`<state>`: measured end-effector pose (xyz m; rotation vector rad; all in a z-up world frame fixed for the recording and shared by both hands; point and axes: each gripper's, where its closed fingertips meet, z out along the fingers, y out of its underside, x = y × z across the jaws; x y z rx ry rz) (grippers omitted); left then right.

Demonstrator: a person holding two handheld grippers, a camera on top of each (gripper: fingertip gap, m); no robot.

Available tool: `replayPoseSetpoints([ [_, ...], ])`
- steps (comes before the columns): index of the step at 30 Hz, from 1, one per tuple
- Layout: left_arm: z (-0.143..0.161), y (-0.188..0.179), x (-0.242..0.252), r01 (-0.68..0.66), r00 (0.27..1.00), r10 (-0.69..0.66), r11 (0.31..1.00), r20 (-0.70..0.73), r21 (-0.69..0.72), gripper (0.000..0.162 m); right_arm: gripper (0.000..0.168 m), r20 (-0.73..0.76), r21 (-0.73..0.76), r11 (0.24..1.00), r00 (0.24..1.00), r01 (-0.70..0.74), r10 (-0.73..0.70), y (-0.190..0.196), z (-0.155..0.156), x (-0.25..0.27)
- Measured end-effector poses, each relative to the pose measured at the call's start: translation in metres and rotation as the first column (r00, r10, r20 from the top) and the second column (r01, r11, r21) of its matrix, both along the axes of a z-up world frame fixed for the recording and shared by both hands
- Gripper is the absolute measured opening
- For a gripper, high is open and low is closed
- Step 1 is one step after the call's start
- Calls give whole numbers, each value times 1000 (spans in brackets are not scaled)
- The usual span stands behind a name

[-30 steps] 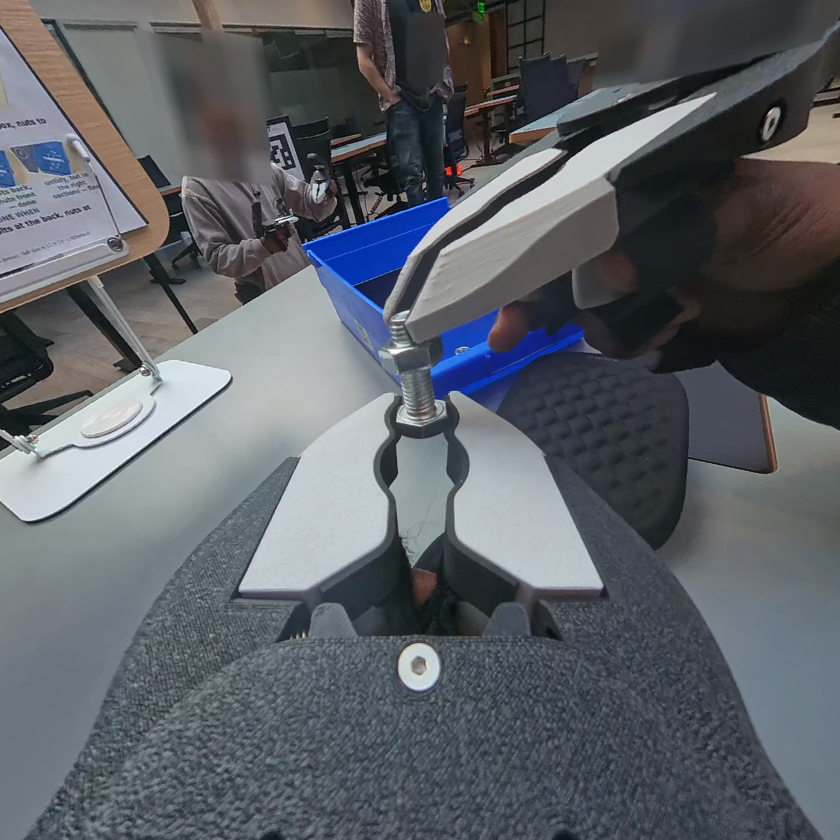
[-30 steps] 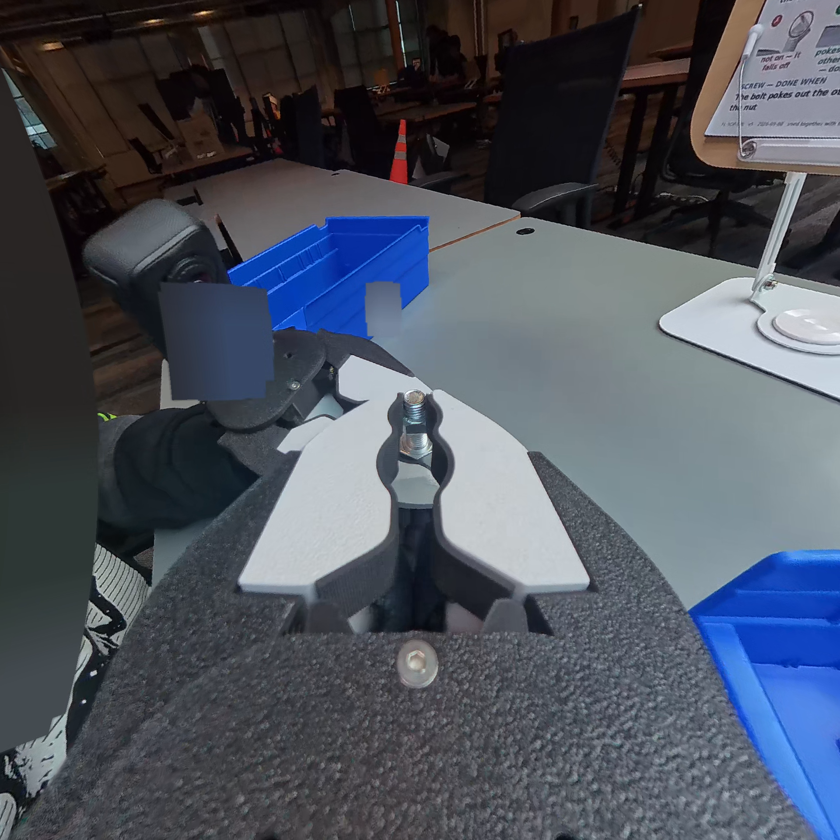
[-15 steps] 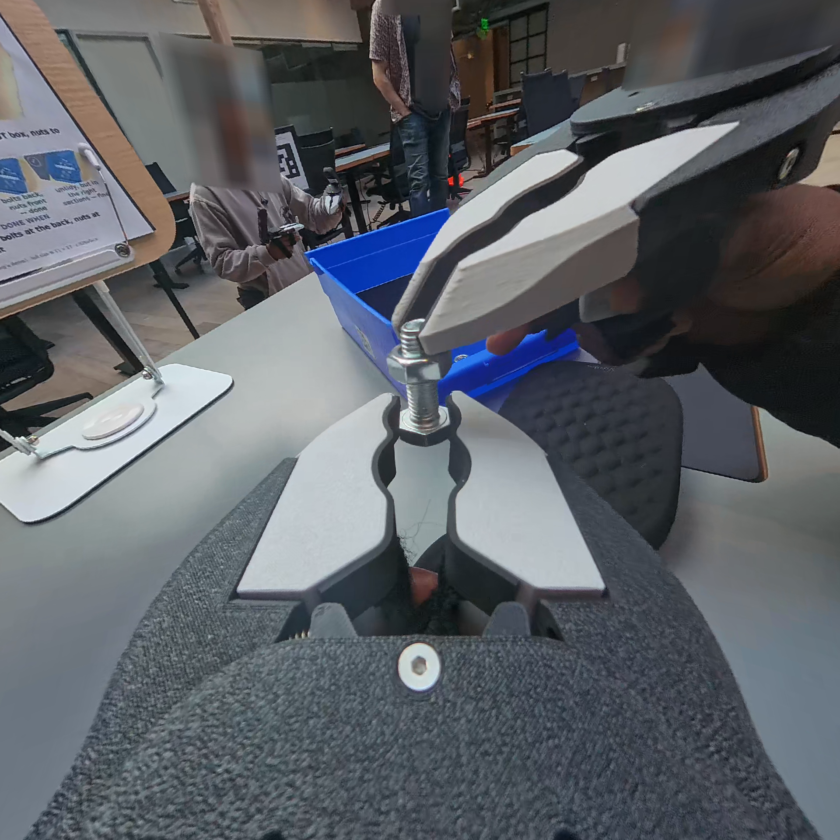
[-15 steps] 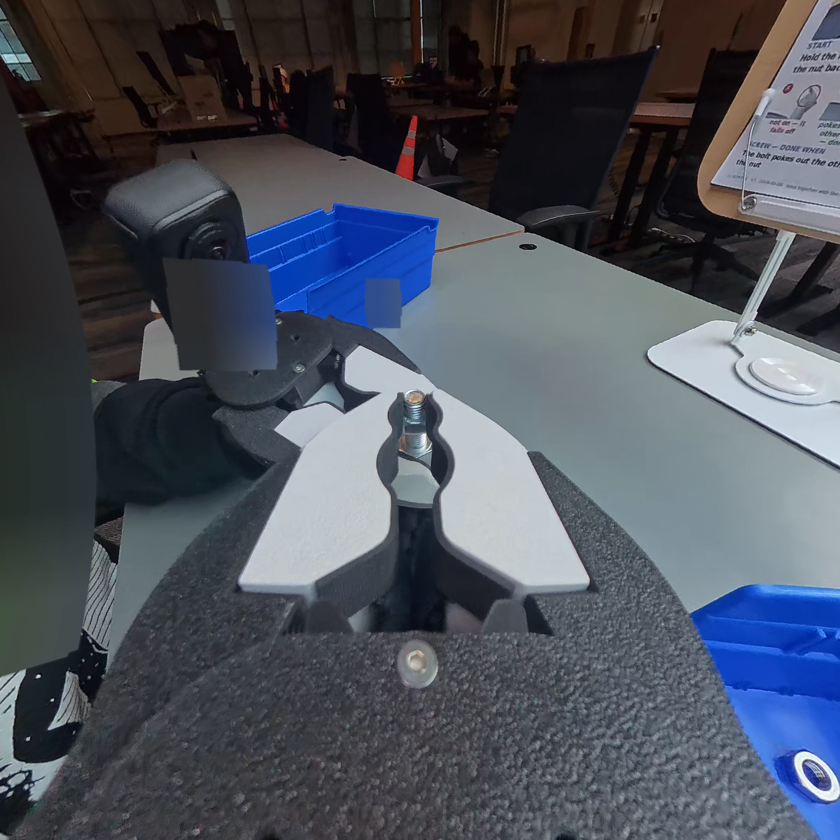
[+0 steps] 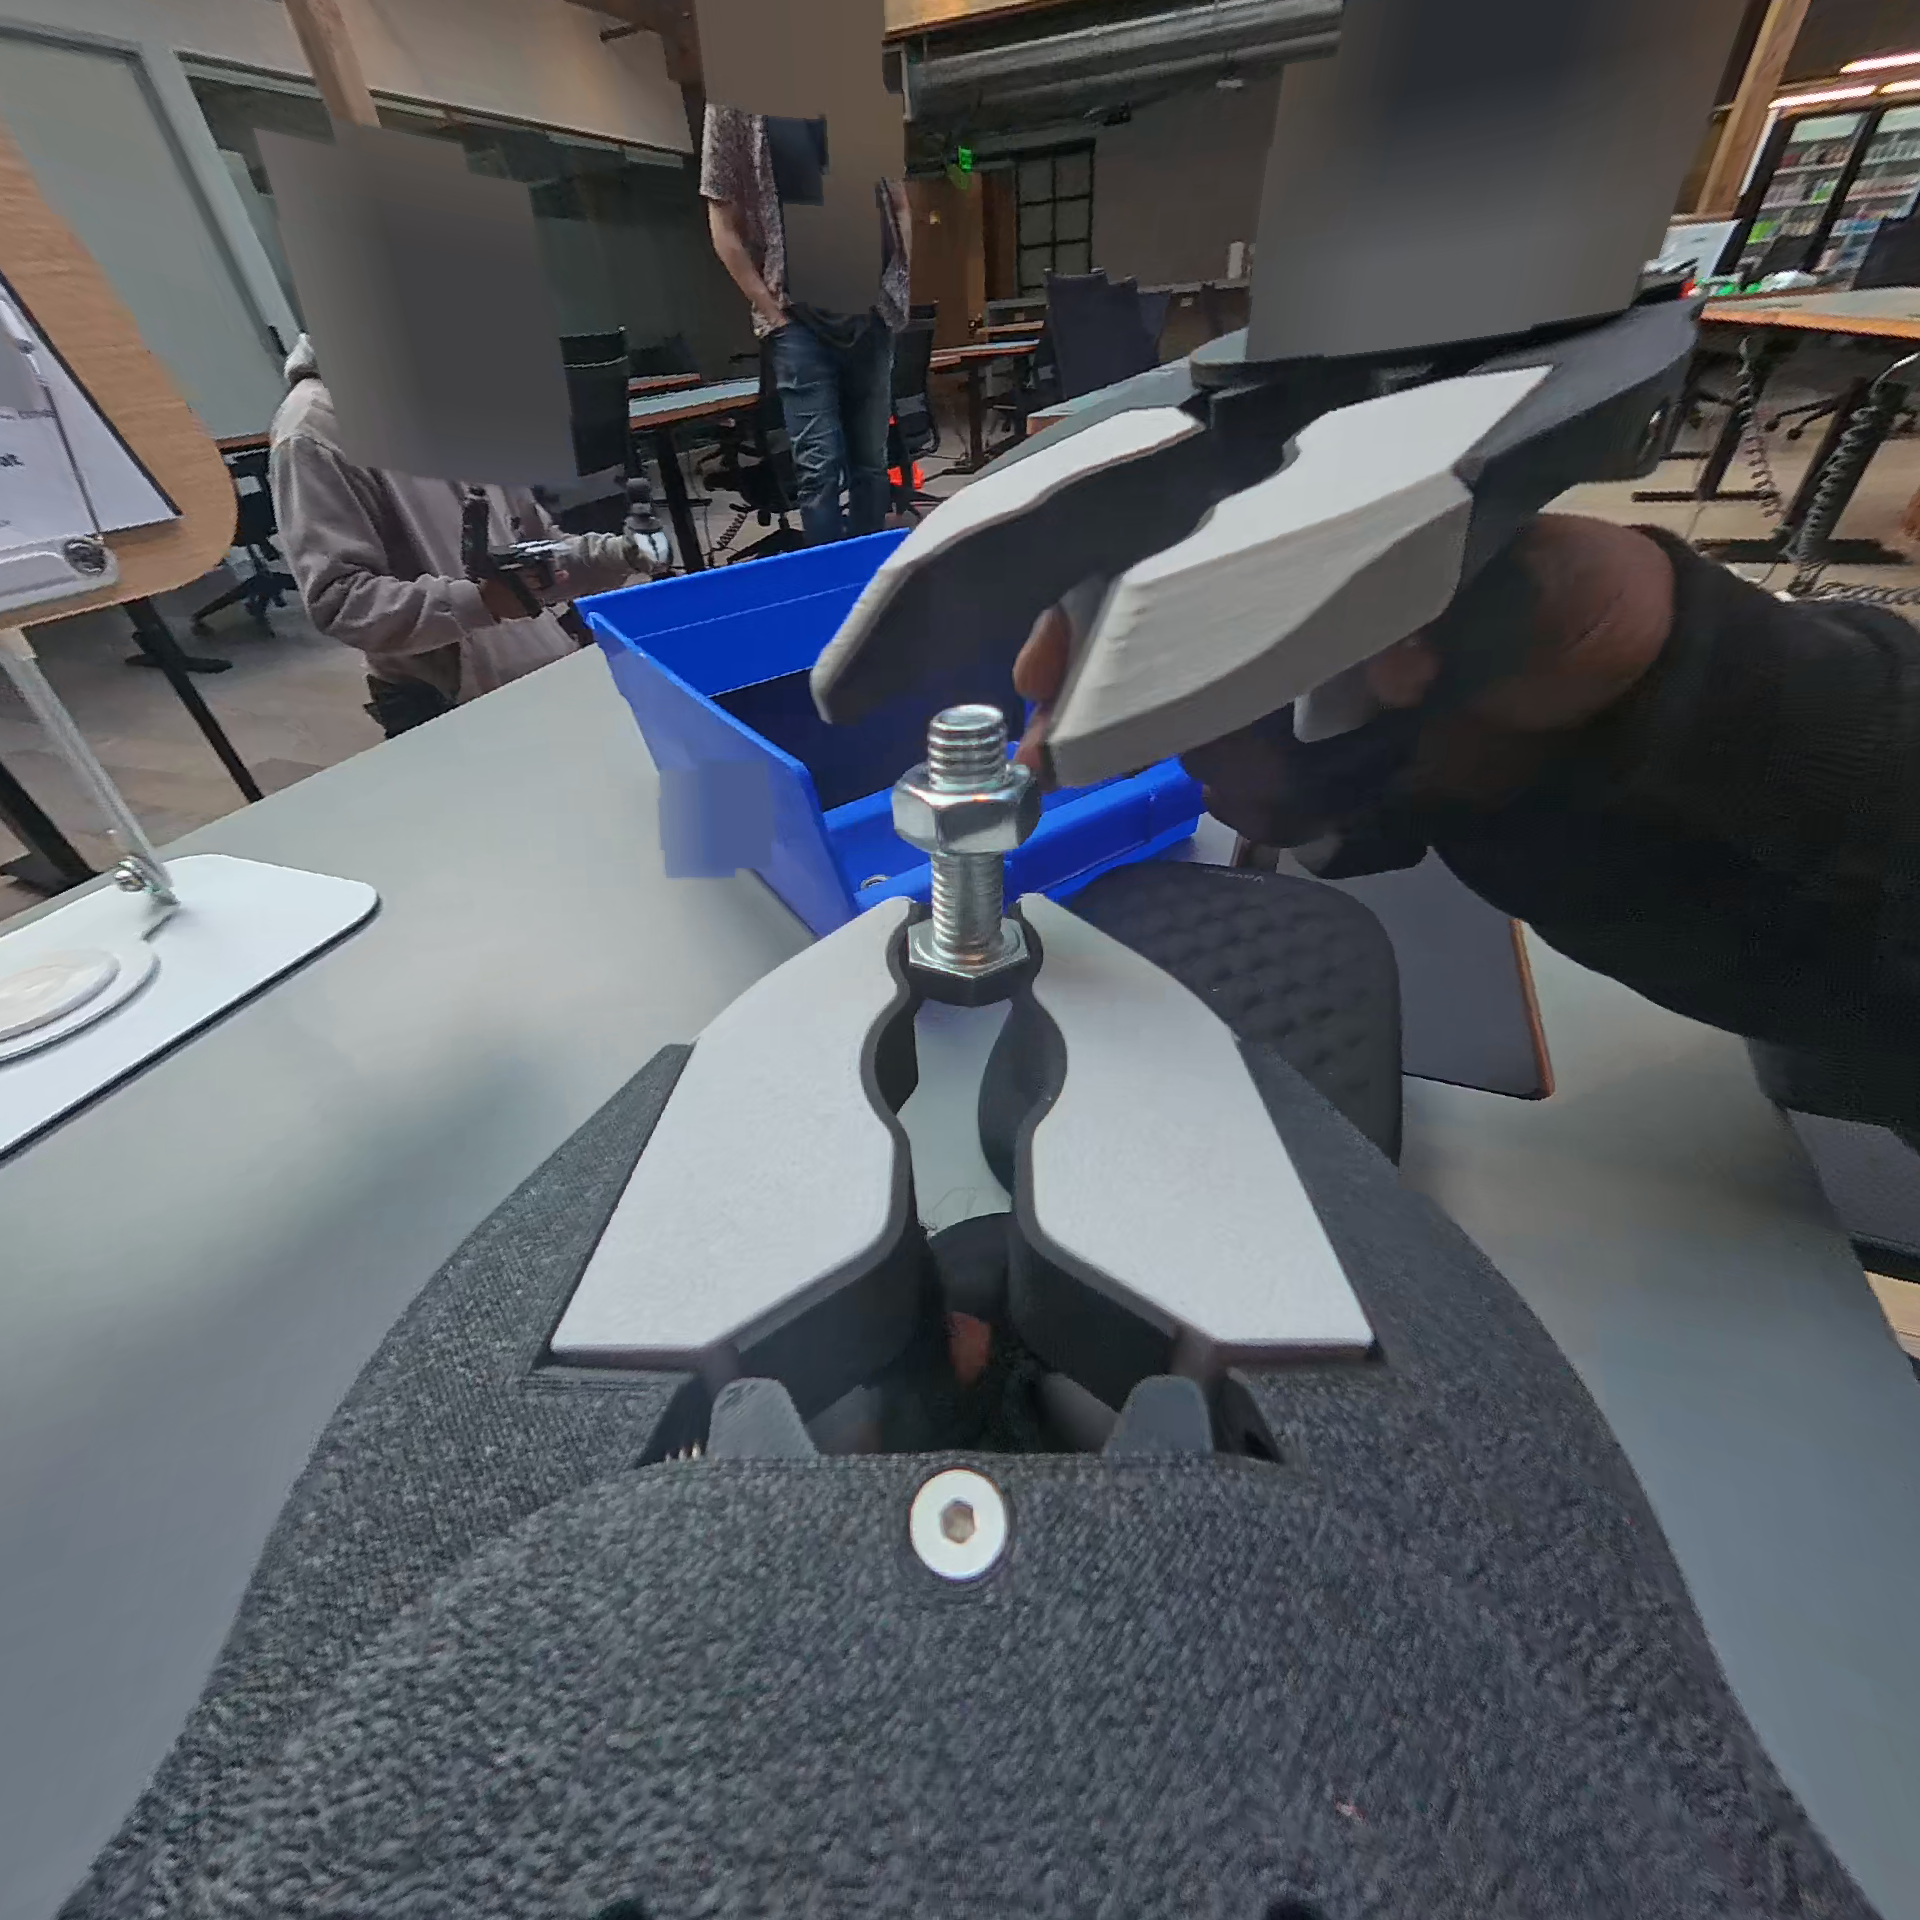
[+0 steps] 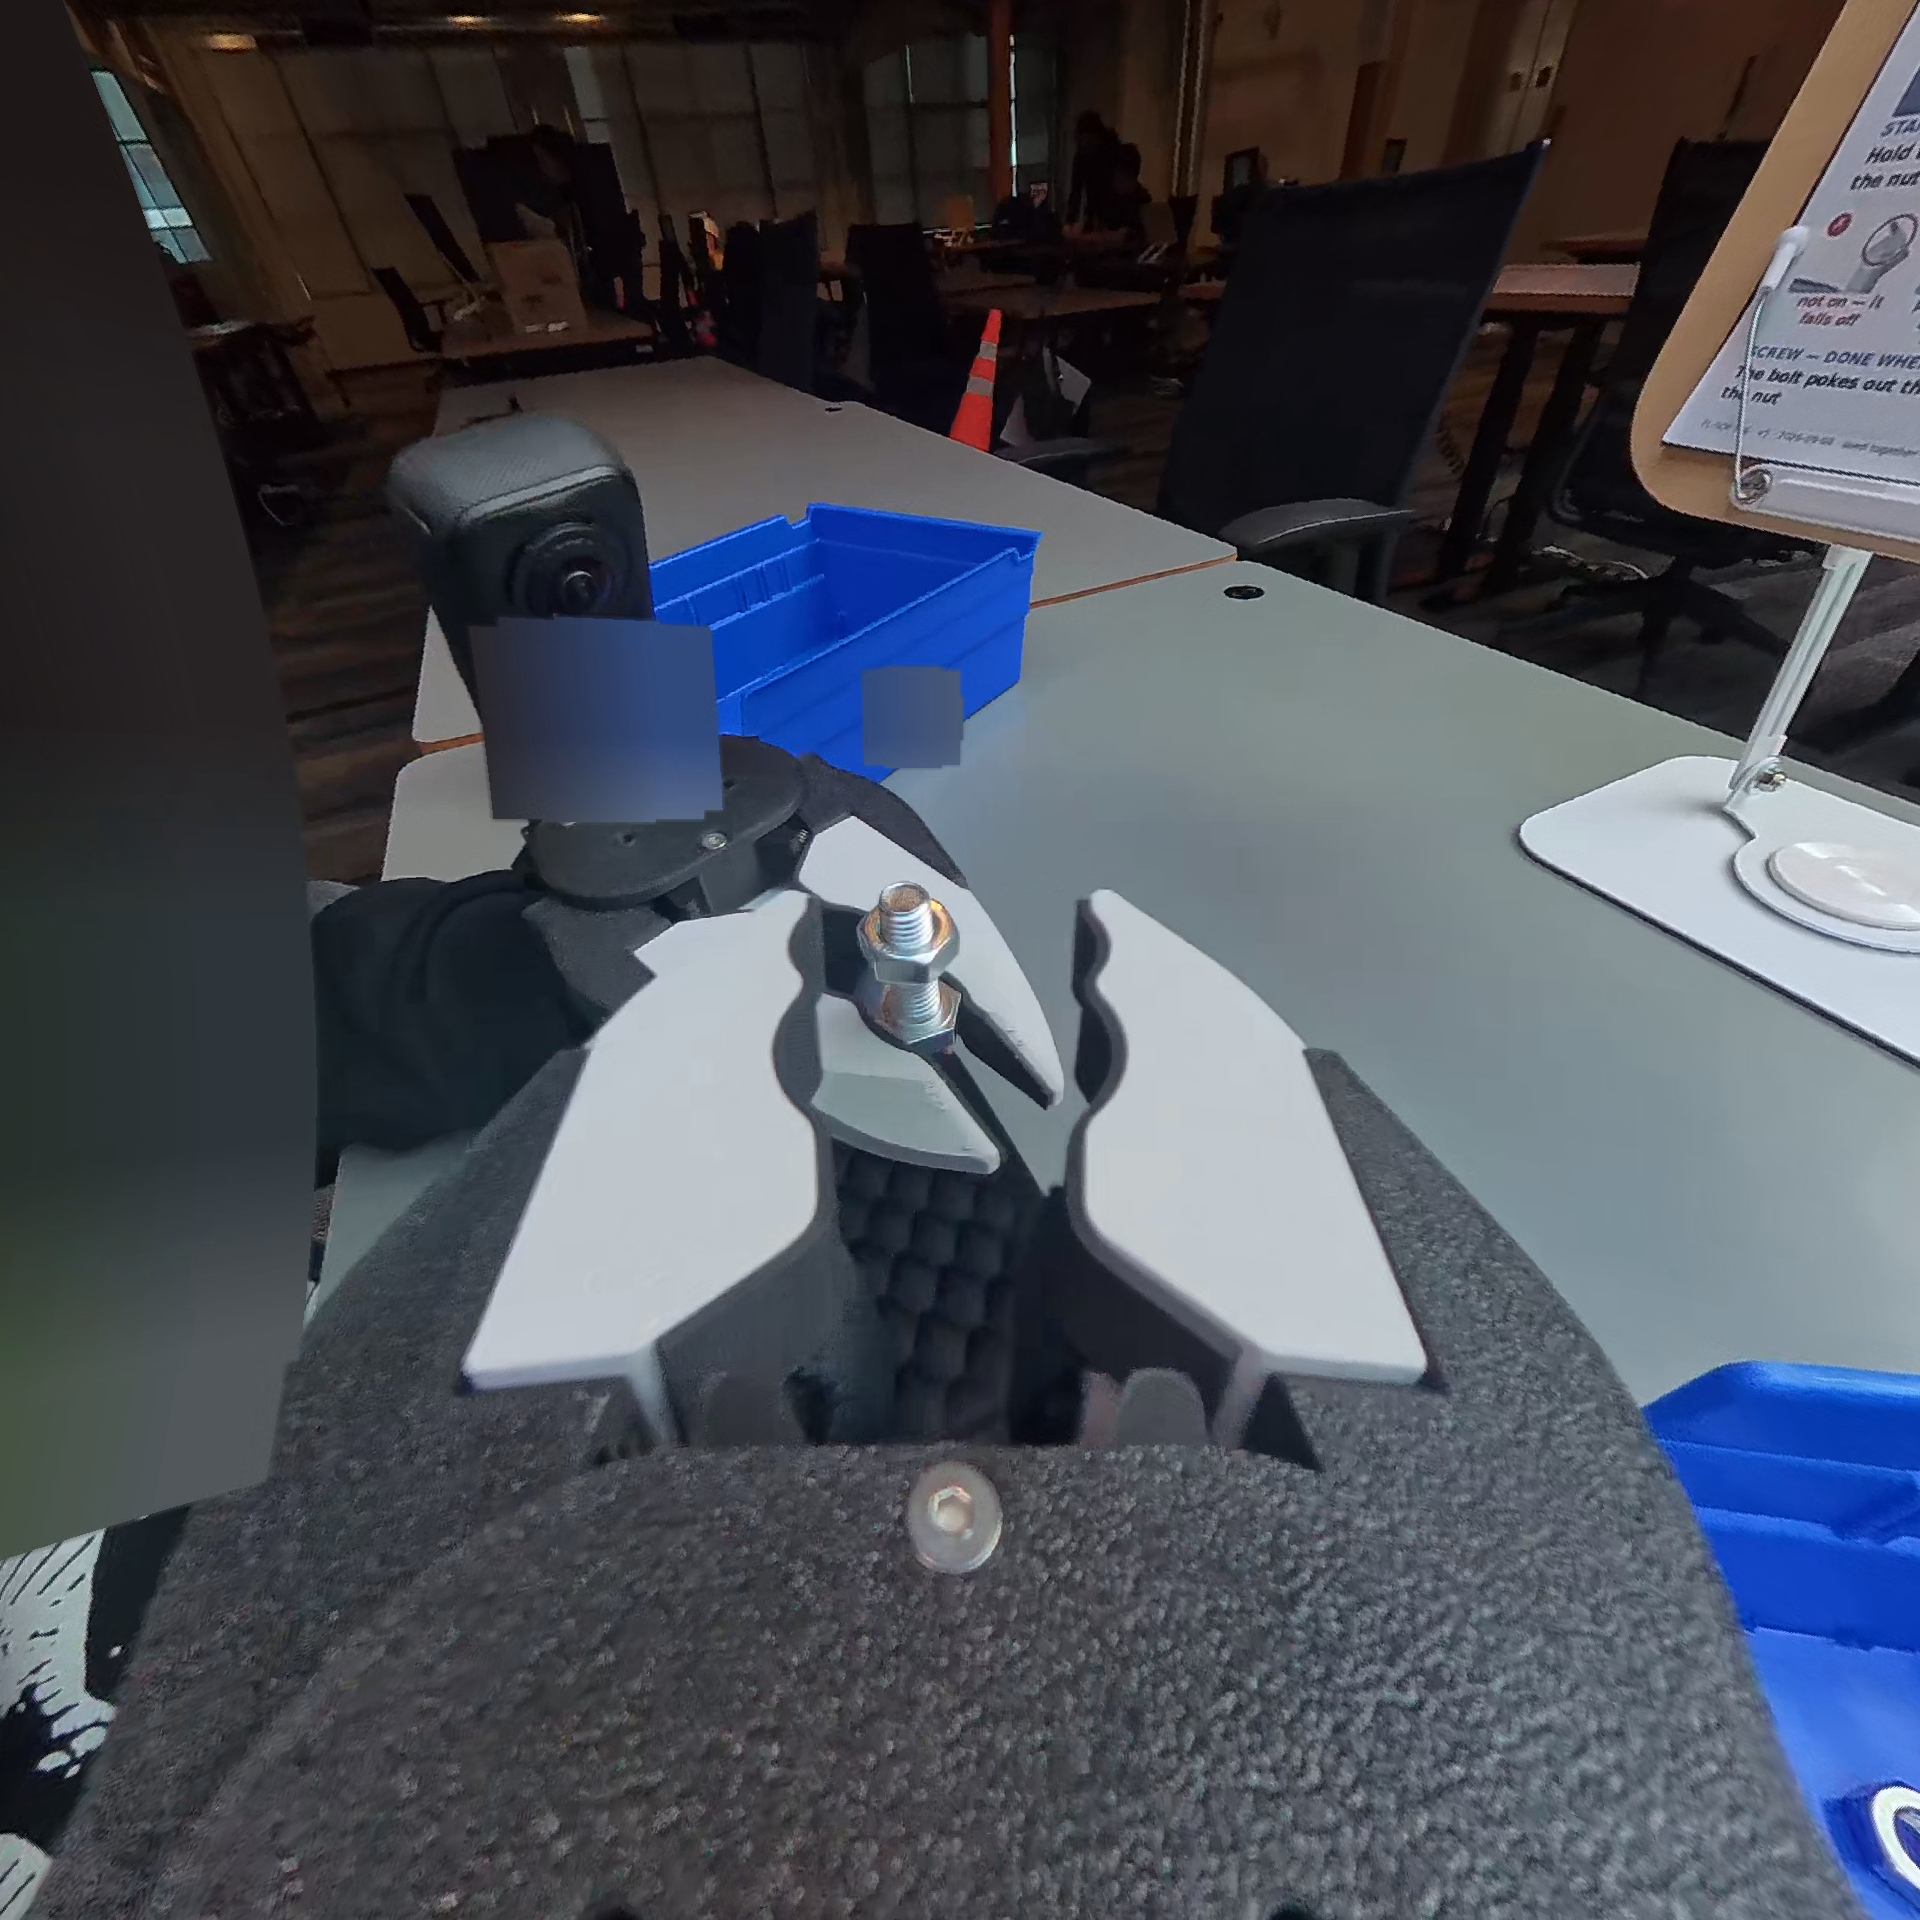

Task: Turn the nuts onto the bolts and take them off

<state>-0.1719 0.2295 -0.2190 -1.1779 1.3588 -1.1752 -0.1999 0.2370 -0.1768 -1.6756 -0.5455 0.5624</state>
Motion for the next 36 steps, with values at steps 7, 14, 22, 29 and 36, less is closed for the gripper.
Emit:
replayPoseSetpoints([
  [7,0,-15,-4,153,987,-144,979,71,-135,14,84,-33,5,995,995,-95,95,-5,-17,-11],
  [14,-10,-28,-4,237,971,-229,959,69,-154,14,83,-52,25,992,990,-128,129,6,-20,-21],
  [22,-13,-32,-4,265,964,-256,951,75,-158,14,74,-33,23,993,993,-112,113,9,-32,-19],
  [29,-13,-33,-5,276,961,-266,947,76,-163,14,70,-46,38,995,995,-91,92,3,-28,-6],
  [36,-13,-33,-5,280,959,-270,946,80,-164,14,57,-44,61,995,996,-74,77,-9,-25,12],
])
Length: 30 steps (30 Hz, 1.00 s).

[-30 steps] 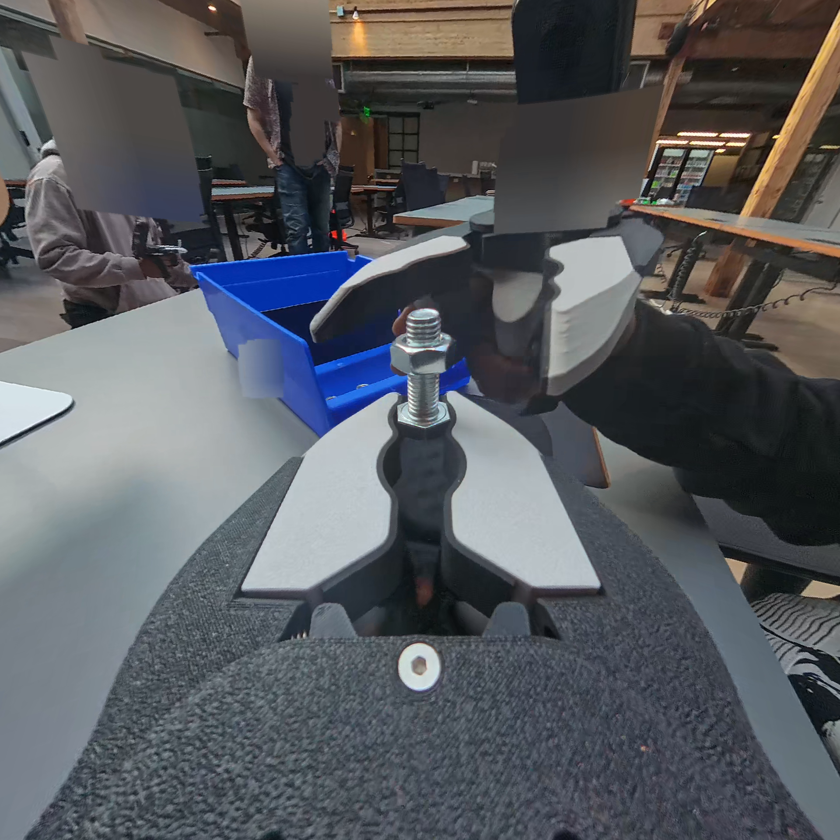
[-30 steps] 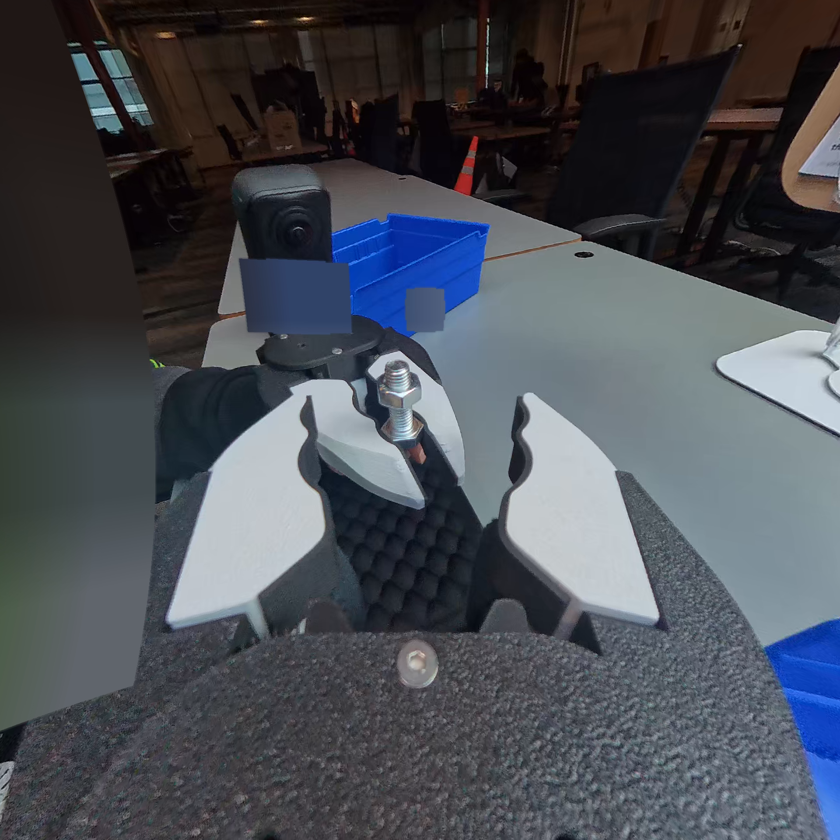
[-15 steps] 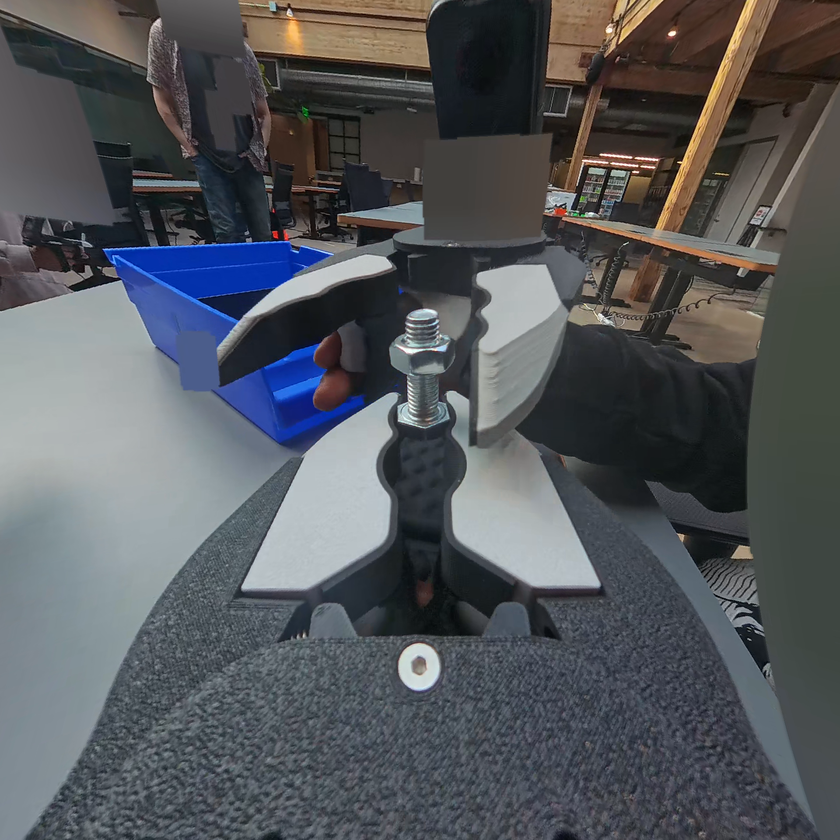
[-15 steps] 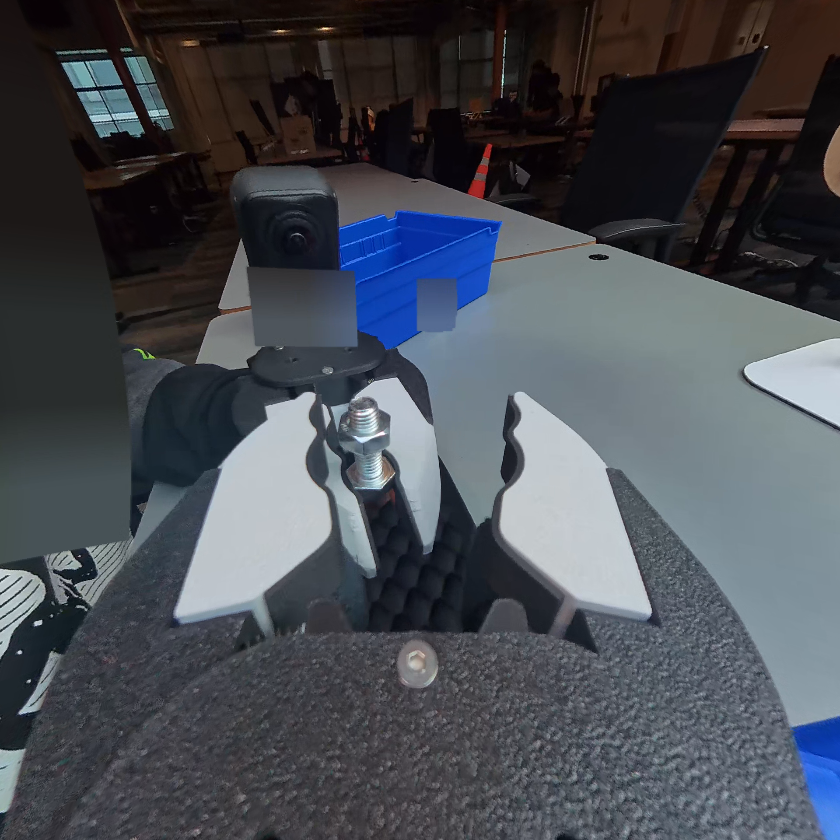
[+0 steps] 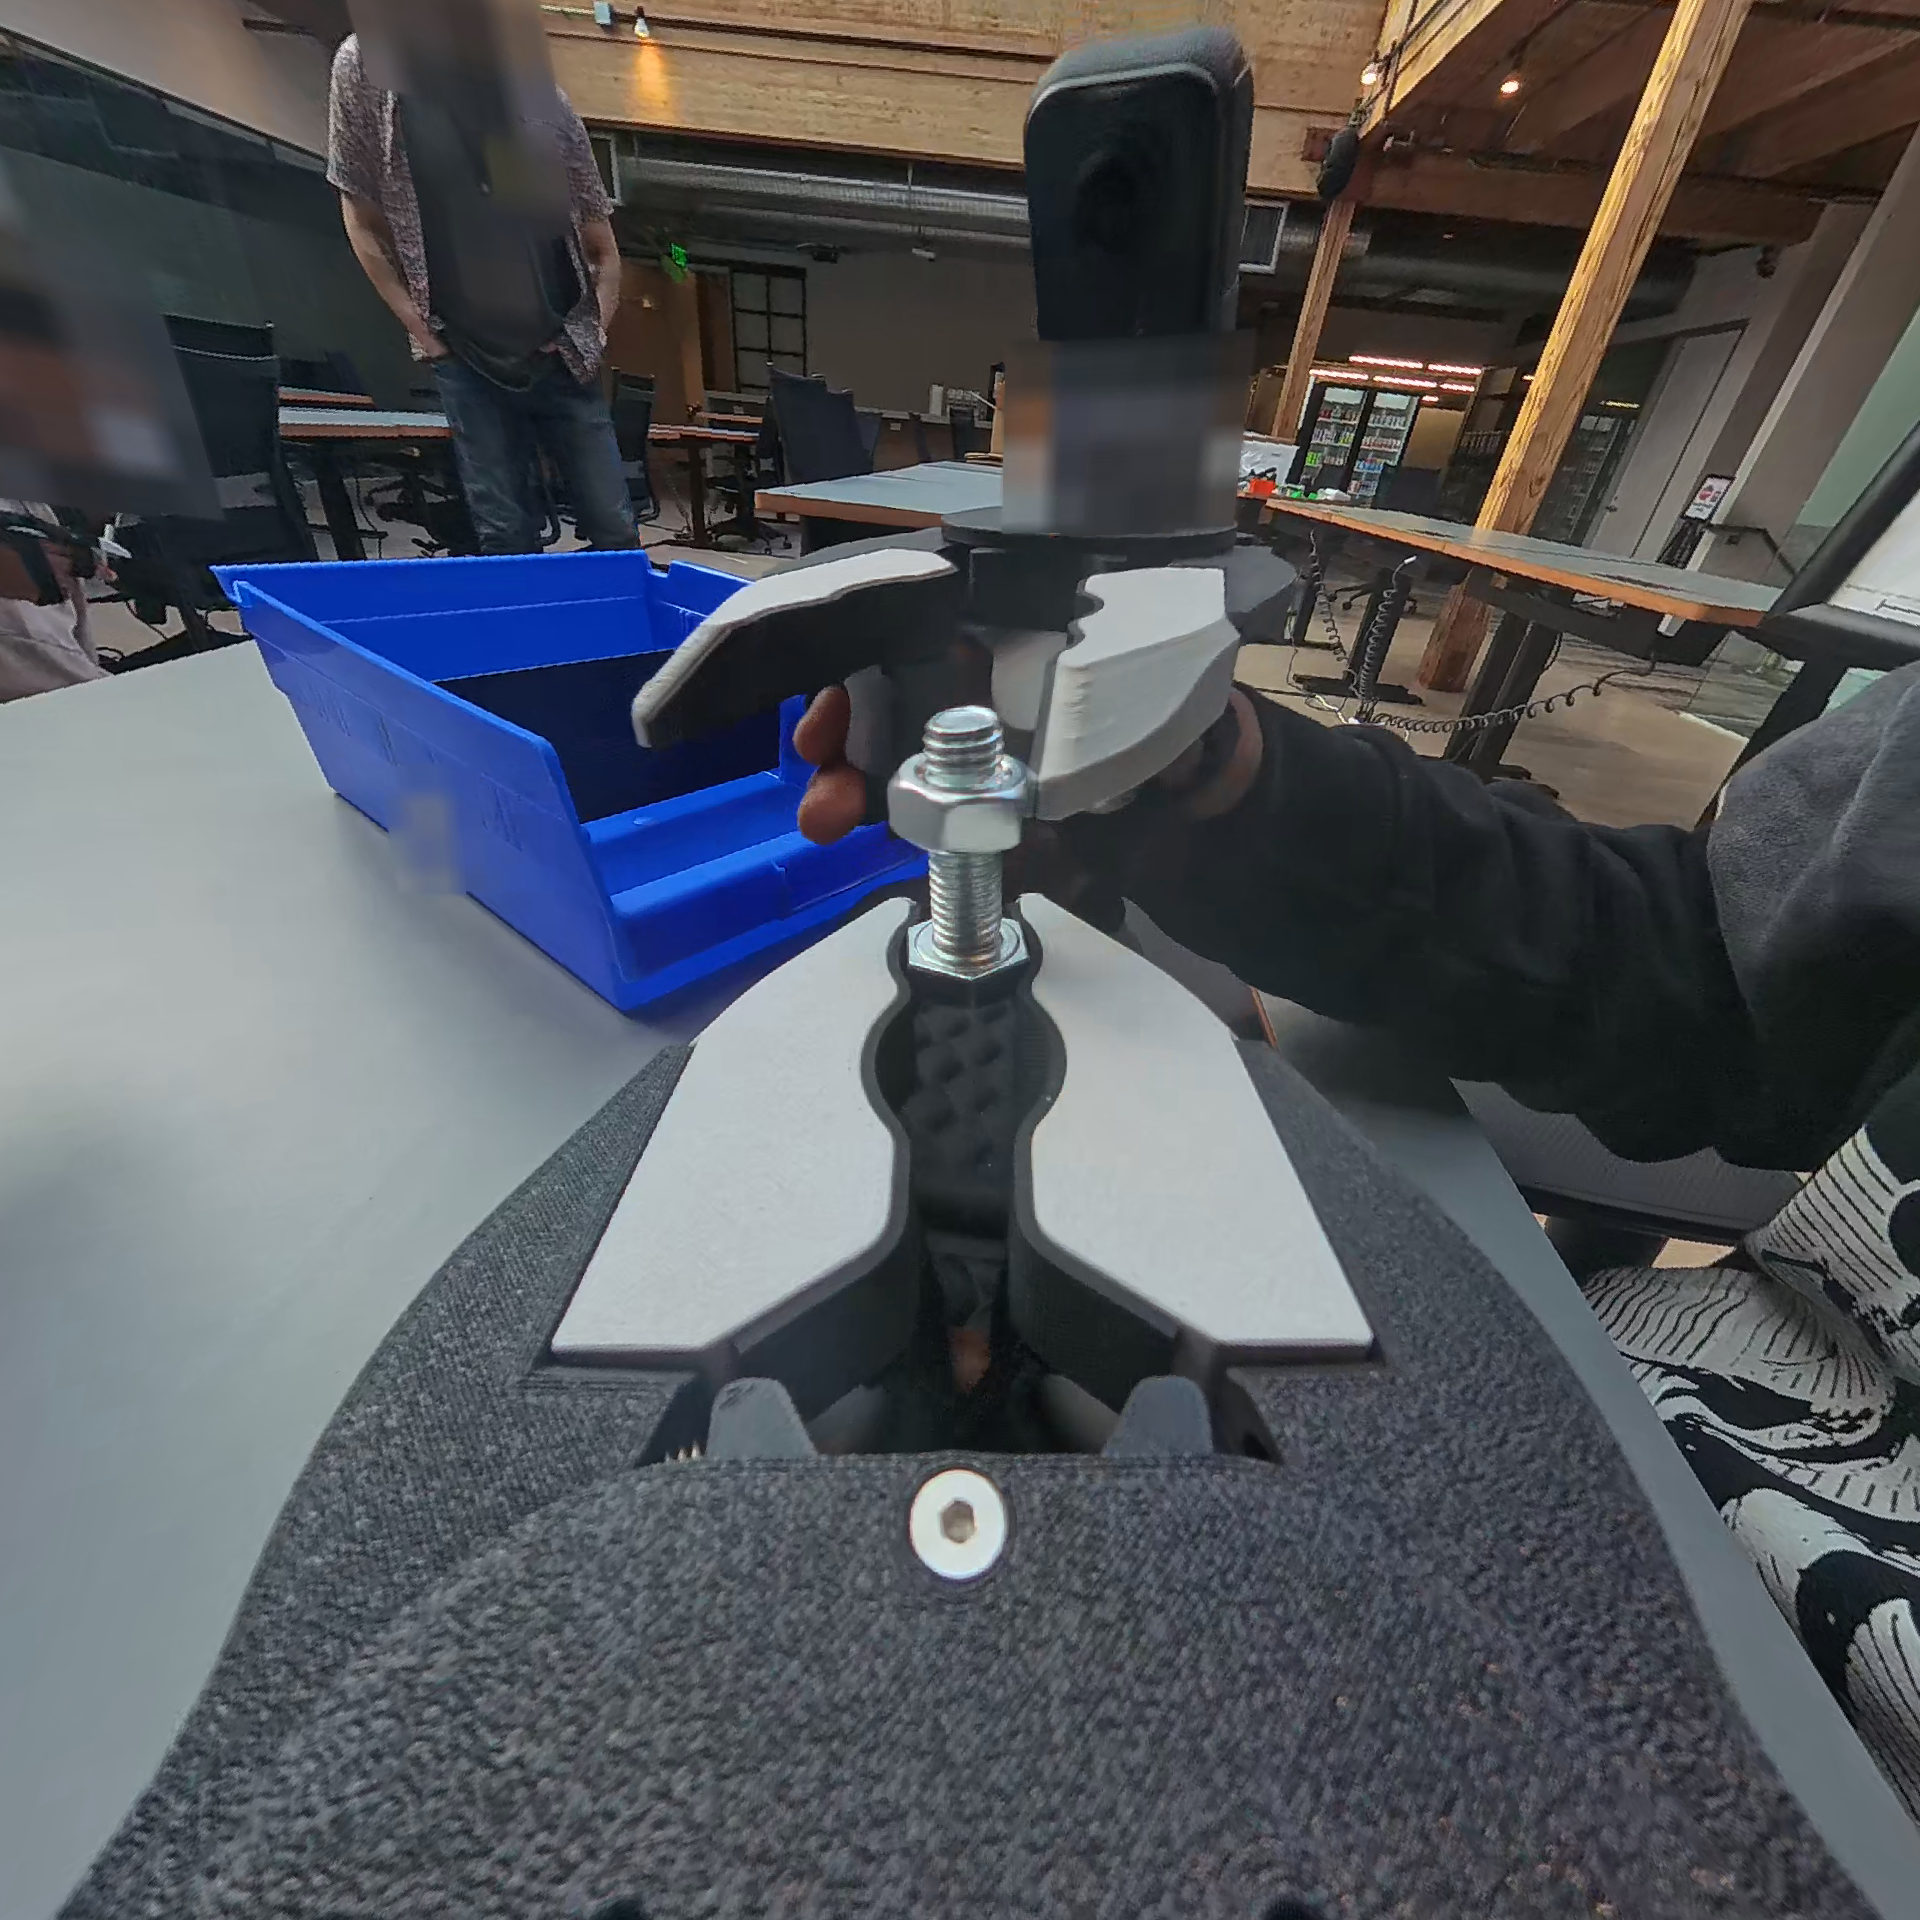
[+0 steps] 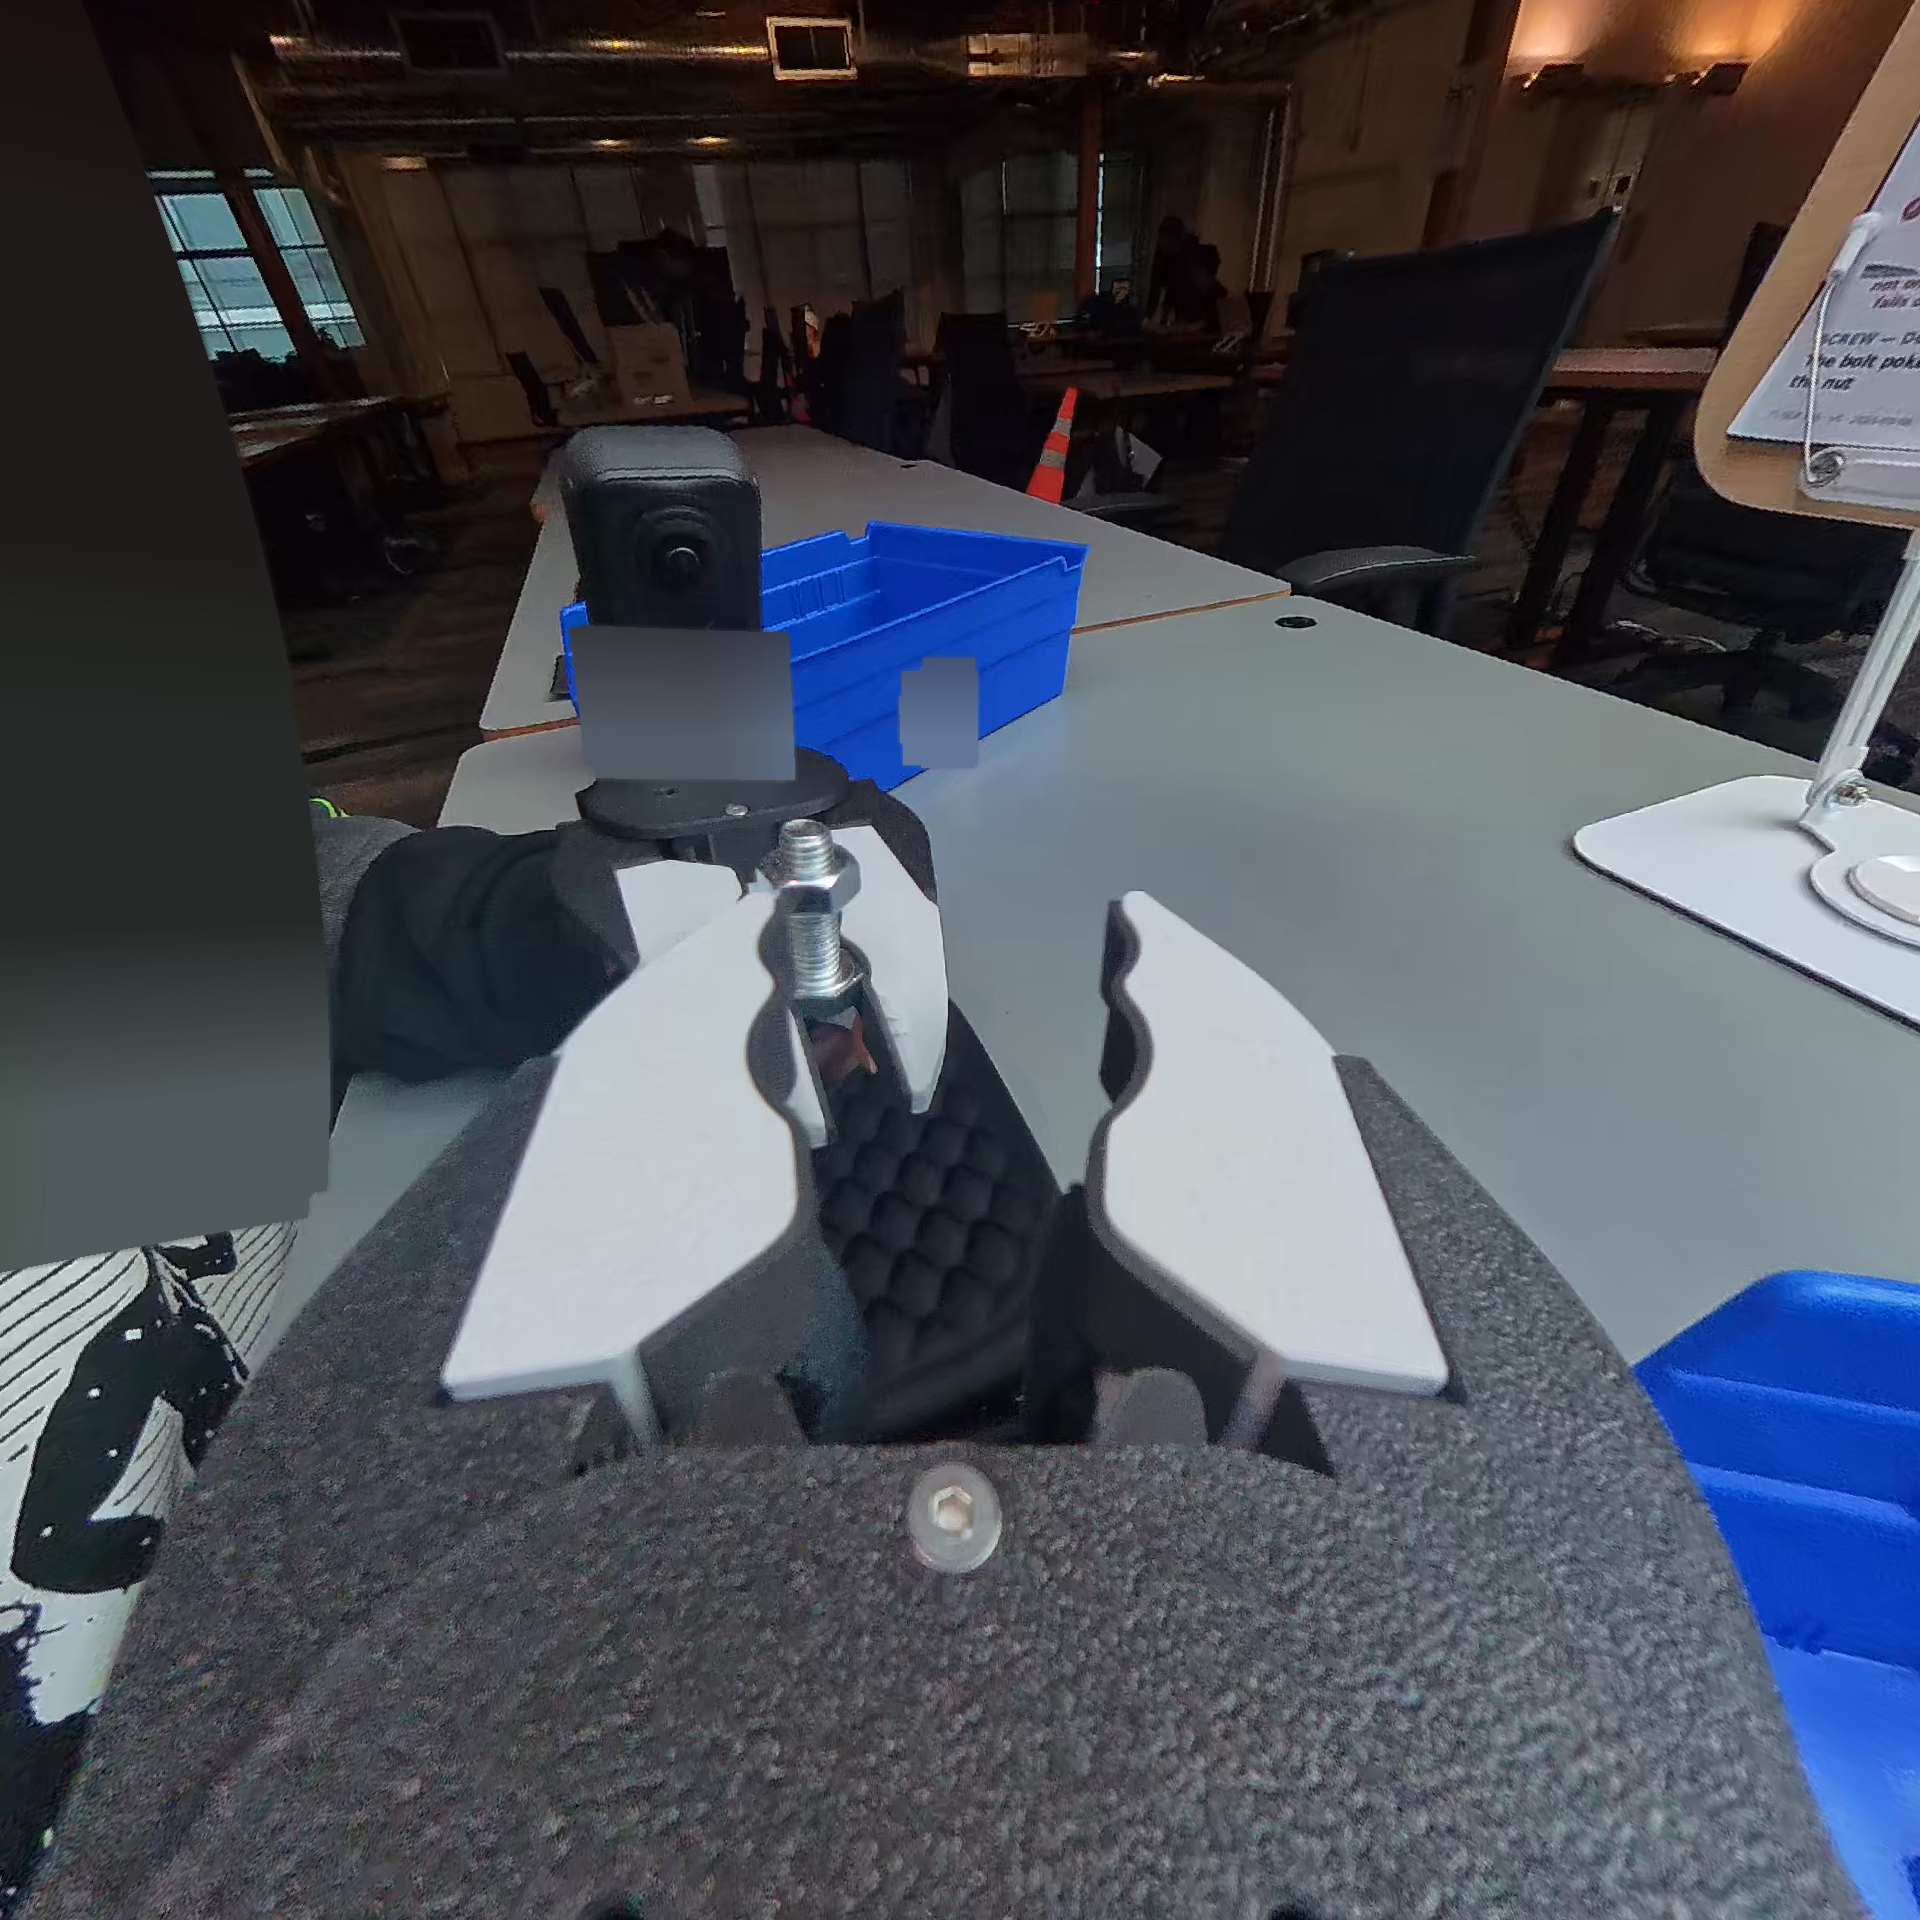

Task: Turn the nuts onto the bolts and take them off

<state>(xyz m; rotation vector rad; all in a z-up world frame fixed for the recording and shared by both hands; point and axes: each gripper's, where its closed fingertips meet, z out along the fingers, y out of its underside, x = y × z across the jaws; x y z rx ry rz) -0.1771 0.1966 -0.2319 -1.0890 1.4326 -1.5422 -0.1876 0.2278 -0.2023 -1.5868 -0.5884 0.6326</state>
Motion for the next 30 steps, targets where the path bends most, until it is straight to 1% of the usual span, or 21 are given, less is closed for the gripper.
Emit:
replayPoseSetpoints([
  [1,0,0,0,1,1000,-1,1000,2,-2,14,42,2,8,1000,1000,15,-15,-1,1,4],
  [4,0,-1,0,3,1000,-3,1000,-1,8,14,17,0,37,999,1000,22,-22,-5,4,12],
  [6,-1,-2,0,4,1000,-4,1000,-3,12,14,14,-15,43,999,1000,14,-14,-8,6,13],
  [8,-1,-1,0,1,1000,-1,1000,-3,11,14,19,-32,40,999,999,-9,11,-10,7,9],
  [14,-2,-2,0,-1,1000,2,1000,-8,23,14,63,-83,12,994,990,-112,113,-9,7,-15],
  [17,-2,-2,0,-1,1000,1,1000,-8,21,14,74,-75,-2,991,988,-132,132,-2,5,-27],
  [20,-2,-2,0,-3,1000,4,1000,-9,25,14,73,-75,-5,991,988,-134,133,6,3,-36],
  [23,-3,-4,0,-1,1000,2,999,-12,37,14,70,-78,-5,991,988,-135,134,10,0,-40],
  [27,-2,-4,0,3,1000,-3,1000,-9,31,14,62,-55,-5,993,992,-116,115,12,-3,-35],
  [30,-2,-4,0,5,1000,-4,999,-9,31,14,60,-55,4,994,992,-110,110,9,-3,-29],
])
